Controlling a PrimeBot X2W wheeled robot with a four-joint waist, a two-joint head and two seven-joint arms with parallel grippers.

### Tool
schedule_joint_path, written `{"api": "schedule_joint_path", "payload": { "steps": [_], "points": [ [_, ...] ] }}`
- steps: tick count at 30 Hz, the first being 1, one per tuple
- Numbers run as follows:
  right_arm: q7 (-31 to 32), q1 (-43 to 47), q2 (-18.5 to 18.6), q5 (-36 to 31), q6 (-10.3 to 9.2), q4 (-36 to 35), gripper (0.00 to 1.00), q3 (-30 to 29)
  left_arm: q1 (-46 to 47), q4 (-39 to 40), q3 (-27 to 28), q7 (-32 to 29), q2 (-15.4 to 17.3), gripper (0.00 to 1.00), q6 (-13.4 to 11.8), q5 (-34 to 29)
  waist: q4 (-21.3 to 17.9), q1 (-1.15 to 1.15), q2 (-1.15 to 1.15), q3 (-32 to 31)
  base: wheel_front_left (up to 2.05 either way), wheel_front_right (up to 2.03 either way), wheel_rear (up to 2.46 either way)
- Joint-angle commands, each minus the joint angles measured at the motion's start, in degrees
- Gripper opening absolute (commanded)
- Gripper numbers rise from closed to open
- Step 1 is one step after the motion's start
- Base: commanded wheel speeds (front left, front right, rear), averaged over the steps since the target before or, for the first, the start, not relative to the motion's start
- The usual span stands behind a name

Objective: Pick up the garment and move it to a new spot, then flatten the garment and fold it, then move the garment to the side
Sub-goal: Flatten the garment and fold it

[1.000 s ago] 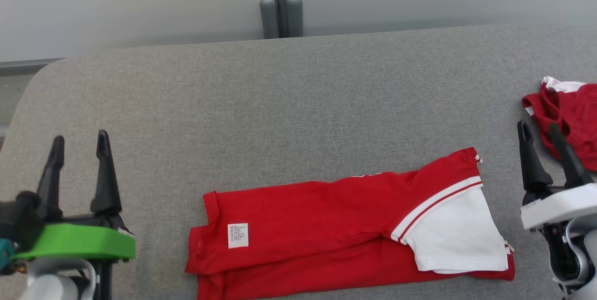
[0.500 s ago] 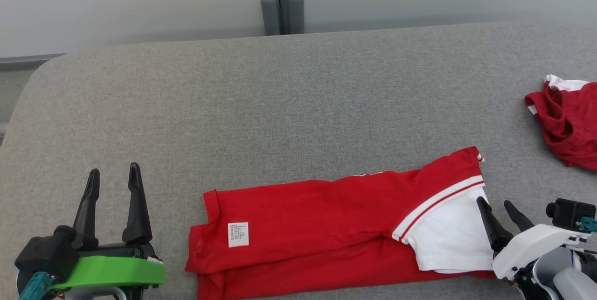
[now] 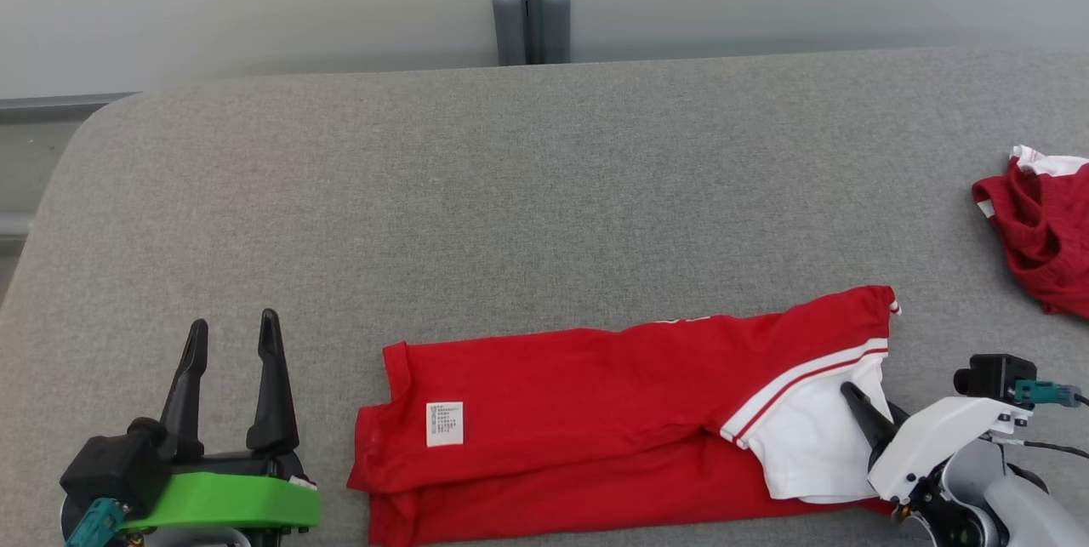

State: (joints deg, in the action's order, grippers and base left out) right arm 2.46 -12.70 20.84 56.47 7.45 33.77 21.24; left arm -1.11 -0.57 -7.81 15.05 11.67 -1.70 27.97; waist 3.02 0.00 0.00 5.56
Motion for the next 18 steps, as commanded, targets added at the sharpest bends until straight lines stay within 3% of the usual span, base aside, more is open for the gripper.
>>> {"api": "schedule_joint_path", "payload": {
  "steps": [1, 2, 10, 18],
  "points": [
    [0.45, -0.36, -1.04, 0.59, 0.06, 0.51, 0.18, 1.34, 0.08, -0.31, 0.29, 0.14, -0.3, 1.0, 0.47, -0.61, 0.1, 0.0, 0.0, -0.12, 0.0, 0.0, 0.0],
    [-0.02, -0.78, -0.99, 0.68, 0.06, 0.69, 0.0, 1.68, 0.06, -0.55, 0.29, 0.13, -0.47, 1.0, 0.7, -0.69, 0.16, 0.0, 0.0, -0.18, 0.0, 0.0, 0.0],
    [-4.56, -4.48, 0.44, 2.69, 0.06, 0.9, 0.0, 2.83, 0.07, -1.99, 0.77, 0.13, -1.28, 1.0, 1.87, -1.57, 0.51, 0.0, 0.0, -0.37, 0.0, 0.0, 0.0],
    [-6.56, -8.19, 7.63, 4.89, 0.04, 0.03, 0.0, 0.9, -0.47, -1.74, 1.63, 0.13, -2.05, 1.0, 2.57, -1.94, -0.49, 0.0, 0.0, -0.32, 0.0, 0.0, 0.0]
  ]
}}
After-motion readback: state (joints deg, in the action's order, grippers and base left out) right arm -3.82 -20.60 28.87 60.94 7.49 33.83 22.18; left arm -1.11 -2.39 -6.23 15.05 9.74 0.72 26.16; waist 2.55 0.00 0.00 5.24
